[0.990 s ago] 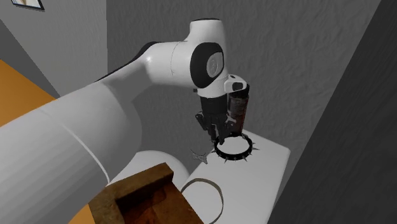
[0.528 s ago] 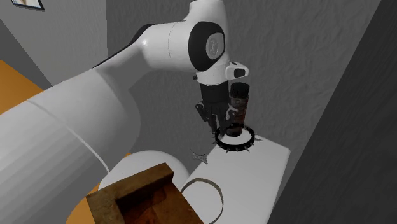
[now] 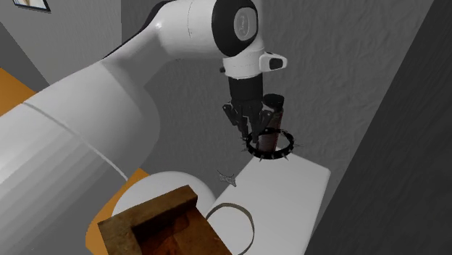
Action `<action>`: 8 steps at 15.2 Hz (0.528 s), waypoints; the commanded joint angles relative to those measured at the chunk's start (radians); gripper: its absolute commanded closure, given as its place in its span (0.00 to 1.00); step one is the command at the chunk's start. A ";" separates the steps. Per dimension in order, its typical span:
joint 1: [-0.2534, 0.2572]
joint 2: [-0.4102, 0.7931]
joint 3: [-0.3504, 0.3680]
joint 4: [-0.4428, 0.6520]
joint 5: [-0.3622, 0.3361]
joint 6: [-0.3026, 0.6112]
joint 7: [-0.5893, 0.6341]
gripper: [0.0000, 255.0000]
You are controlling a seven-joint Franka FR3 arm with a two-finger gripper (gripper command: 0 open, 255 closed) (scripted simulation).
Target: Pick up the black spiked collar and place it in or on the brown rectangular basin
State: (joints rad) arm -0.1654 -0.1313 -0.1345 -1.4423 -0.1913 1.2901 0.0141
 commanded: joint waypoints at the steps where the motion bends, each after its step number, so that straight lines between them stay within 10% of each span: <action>1: 0.000 0.016 0.000 0.049 0.000 -0.033 -0.006 1.00; 4: -0.001 0.043 -0.001 0.118 0.001 -0.074 -0.015 1.00; 8: 0.010 -0.130 0.021 -0.068 -0.015 -0.065 0.017 1.00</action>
State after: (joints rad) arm -0.1574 -0.2212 -0.1189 -1.4719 -0.2030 1.2278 0.0248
